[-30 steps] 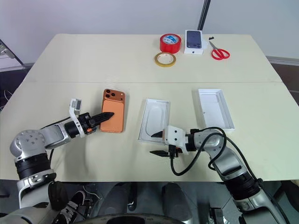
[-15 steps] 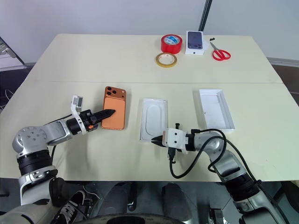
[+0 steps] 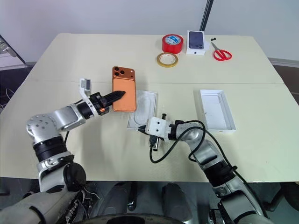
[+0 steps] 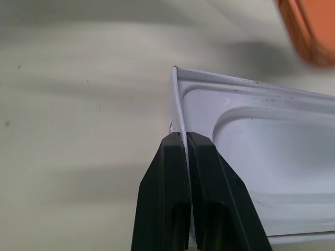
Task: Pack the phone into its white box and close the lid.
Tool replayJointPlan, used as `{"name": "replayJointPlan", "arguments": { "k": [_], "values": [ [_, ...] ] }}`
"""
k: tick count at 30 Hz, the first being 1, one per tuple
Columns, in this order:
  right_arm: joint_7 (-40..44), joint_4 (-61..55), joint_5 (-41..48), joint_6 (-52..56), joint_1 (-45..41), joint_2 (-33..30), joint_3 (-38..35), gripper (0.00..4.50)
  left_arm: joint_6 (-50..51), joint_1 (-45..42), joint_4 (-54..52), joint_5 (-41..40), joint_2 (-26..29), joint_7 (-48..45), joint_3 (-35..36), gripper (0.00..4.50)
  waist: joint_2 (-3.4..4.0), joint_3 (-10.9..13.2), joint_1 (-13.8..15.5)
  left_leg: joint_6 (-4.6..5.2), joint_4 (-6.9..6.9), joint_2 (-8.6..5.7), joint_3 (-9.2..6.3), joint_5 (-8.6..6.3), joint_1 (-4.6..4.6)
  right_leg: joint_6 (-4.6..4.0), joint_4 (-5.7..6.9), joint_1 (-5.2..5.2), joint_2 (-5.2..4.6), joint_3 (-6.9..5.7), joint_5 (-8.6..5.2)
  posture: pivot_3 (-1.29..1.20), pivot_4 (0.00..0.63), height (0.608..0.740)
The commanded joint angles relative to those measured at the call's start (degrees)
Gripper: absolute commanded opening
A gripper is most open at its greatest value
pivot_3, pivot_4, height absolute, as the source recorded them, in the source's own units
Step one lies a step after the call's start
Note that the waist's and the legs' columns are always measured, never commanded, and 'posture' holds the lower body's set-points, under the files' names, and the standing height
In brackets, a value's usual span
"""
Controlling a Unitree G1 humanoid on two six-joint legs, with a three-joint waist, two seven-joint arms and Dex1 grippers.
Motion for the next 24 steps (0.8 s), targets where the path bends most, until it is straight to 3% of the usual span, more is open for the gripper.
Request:
{"name": "replayJointPlan", "arguments": {
  "k": [1,5,10,14,19,24],
  "values": [
    [0.73,-3.24,2.32,1.39,-0.23,-0.47,-1.68,1.01,-1.45,1.19,-3.67,-1.68,-0.90,0.66,-1.75,0.00,0.00,0.00,-0.03,0.00,0.01,0.00,0.00,0.00,0.00,0.00,0.01,0.00,0.00,0.00,0.00,0.00,0.150,0.740],
    [5.81,-12.83,11.60,8.10,4.67,-5.39,-7.04,3.02,-2.20,2.42,-3.67,-1.61,-1.10,0.31,-4.08,0.00,0.00,0.00,0.15,0.02,-0.01,0.01,-0.02,-0.01,0.01,0.01,0.04,0.00,0.02,0.00,0.01,0.00,0.150,0.740],
    [9.27,-17.23,17.91,11.58,10.80,-14.77,-15.46,3.02,-2.85,2.49,-2.35,-1.17,-0.92,-0.55,-7.01,0.00,-0.02,0.01,0.81,0.25,0.05,-0.03,-0.02,-0.15,-0.02,0.05,-0.06,0.08,0.00,-0.01,0.04,0.00,0.150,0.740],
    [7.64,-14.24,16.52,9.91,11.11,-16.78,-17.64,3.06,-1.62,2.03,-0.18,-1.39,-0.39,0.10,-7.70,1.72,-0.02,0.01,0.80,0.26,0.04,-0.02,-0.01,-0.15,0.10,0.04,-0.04,0.14,0.04,0.02,0.04,0.00,0.150,0.740],
    [5.20,-14.15,15.34,9.66,9.92,-14.13,-15.54,3.06,1.52,1.62,-0.68,-1.68,1.91,0.17,-9.15,4.32,-0.02,0.01,0.80,0.26,0.00,0.02,-0.01,-0.14,0.08,0.04,-0.01,0.08,0.10,0.04,0.03,0.00,0.150,0.740],
    [4.18,-12.59,14.30,8.36,8.60,-12.87,-14.27,3.06,2.46,2.04,-3.49,-0.84,7.35,-1.74,-11.48,4.32,-0.01,0.01,0.84,0.25,0.04,0.01,-0.01,-0.13,0.09,0.05,0.00,0.11,0.10,0.04,0.03,0.00,0.150,0.740]
  ]
}}
